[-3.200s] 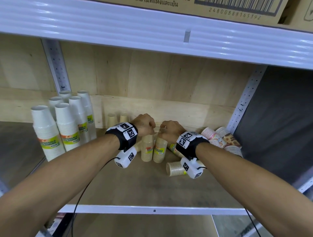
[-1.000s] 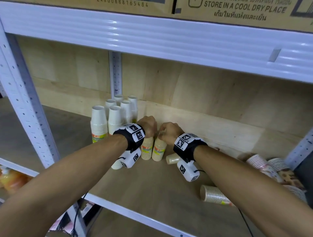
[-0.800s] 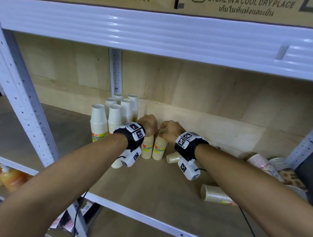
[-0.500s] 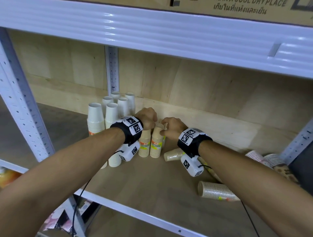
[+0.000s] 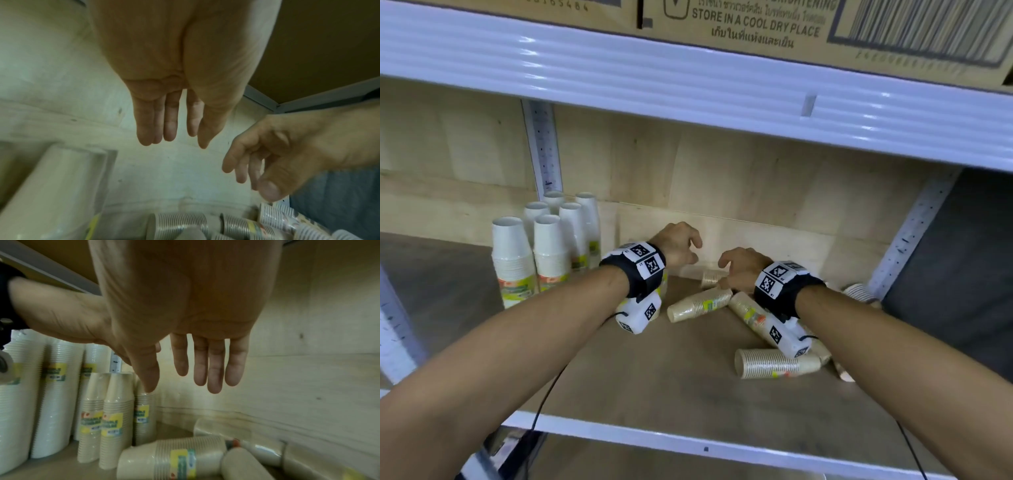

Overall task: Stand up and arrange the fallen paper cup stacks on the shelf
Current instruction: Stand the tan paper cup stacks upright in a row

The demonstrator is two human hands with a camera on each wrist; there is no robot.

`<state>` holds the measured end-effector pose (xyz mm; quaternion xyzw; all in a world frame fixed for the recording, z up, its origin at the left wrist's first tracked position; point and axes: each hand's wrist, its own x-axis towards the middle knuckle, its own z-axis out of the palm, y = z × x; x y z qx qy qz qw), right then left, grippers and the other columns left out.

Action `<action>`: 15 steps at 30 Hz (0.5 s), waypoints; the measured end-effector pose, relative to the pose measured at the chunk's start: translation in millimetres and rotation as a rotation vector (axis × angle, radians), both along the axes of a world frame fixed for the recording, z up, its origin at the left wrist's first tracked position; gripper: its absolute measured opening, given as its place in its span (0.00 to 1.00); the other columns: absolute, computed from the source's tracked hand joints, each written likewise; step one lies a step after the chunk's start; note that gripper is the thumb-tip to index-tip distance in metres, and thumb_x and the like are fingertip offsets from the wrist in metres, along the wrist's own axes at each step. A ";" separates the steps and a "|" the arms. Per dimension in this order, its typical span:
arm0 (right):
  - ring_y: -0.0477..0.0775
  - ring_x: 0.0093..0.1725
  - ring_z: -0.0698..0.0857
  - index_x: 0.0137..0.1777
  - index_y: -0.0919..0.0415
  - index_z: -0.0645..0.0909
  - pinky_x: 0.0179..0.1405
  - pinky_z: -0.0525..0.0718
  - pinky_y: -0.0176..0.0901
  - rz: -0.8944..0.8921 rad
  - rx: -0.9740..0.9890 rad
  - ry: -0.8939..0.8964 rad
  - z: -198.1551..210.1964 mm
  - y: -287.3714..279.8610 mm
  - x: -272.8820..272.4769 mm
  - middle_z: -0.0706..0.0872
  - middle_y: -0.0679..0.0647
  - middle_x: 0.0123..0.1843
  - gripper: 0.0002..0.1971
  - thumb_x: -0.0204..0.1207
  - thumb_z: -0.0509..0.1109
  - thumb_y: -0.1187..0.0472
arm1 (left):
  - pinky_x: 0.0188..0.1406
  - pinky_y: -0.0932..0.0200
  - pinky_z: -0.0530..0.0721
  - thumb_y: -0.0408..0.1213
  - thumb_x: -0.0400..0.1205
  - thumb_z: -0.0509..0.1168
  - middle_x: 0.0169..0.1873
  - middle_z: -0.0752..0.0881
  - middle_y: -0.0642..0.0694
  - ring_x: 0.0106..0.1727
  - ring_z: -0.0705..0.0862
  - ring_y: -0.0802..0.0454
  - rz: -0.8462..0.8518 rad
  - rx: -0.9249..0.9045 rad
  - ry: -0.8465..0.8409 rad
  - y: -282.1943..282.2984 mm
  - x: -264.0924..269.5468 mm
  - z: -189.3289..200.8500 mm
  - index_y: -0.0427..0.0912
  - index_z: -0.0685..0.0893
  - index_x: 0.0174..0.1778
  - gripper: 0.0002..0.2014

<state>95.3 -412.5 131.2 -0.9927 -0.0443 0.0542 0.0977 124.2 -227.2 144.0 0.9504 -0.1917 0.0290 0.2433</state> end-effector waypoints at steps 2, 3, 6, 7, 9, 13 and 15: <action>0.54 0.59 0.82 0.68 0.48 0.77 0.50 0.78 0.41 -0.013 -0.016 0.027 -5.1 -18.2 -9.4 0.81 0.50 0.63 0.28 0.68 0.77 0.46 | 0.58 0.57 0.79 0.38 0.76 0.73 0.58 0.81 0.47 0.60 0.81 0.48 -0.011 0.018 0.031 -8.5 -0.4 -12.7 0.47 0.84 0.63 0.18; 0.54 0.59 0.82 0.67 0.48 0.77 0.49 0.78 0.42 -0.021 -0.015 0.039 -7.3 -26.6 -15.0 0.81 0.50 0.64 0.27 0.68 0.77 0.46 | 0.59 0.56 0.79 0.38 0.76 0.74 0.60 0.80 0.47 0.61 0.80 0.48 -0.015 0.021 0.049 -12.2 -1.0 -19.6 0.48 0.84 0.64 0.19; 0.54 0.59 0.82 0.66 0.52 0.79 0.45 0.77 0.42 -0.024 -0.053 0.109 -17.6 -47.9 -30.3 0.81 0.50 0.63 0.27 0.68 0.78 0.46 | 0.61 0.55 0.79 0.39 0.76 0.74 0.61 0.79 0.49 0.63 0.79 0.48 -0.006 0.030 0.088 -22.6 -0.8 -42.2 0.50 0.83 0.64 0.19; 0.55 0.59 0.83 0.66 0.54 0.80 0.46 0.79 0.44 -0.024 -0.073 0.141 -22.5 -54.1 -34.1 0.82 0.51 0.63 0.28 0.67 0.79 0.44 | 0.62 0.55 0.79 0.39 0.77 0.73 0.61 0.80 0.49 0.63 0.80 0.47 -0.009 0.041 0.101 -25.5 -0.7 -48.7 0.49 0.83 0.64 0.19; 0.55 0.55 0.84 0.64 0.53 0.80 0.51 0.82 0.48 -0.045 -0.093 0.180 -31.7 -66.6 -41.2 0.84 0.51 0.60 0.32 0.62 0.79 0.39 | 0.63 0.52 0.81 0.40 0.77 0.73 0.63 0.82 0.47 0.62 0.81 0.46 -0.027 0.088 0.116 -29.7 -0.3 -59.0 0.48 0.81 0.66 0.21; 0.55 0.64 0.81 0.73 0.49 0.75 0.62 0.80 0.48 -0.084 -0.138 0.213 -49.0 -87.1 -58.1 0.80 0.47 0.66 0.41 0.59 0.78 0.34 | 0.58 0.55 0.80 0.41 0.74 0.75 0.64 0.82 0.47 0.62 0.81 0.47 -0.063 0.153 0.136 -32.1 1.0 -78.6 0.47 0.79 0.69 0.27; 0.55 0.68 0.78 0.75 0.49 0.72 0.64 0.78 0.47 -0.097 -0.138 0.236 -60.7 -94.8 -65.2 0.76 0.49 0.72 0.41 0.63 0.78 0.36 | 0.58 0.54 0.80 0.41 0.73 0.76 0.65 0.83 0.46 0.62 0.81 0.46 -0.057 0.152 0.157 -32.8 1.9 -88.7 0.47 0.76 0.71 0.30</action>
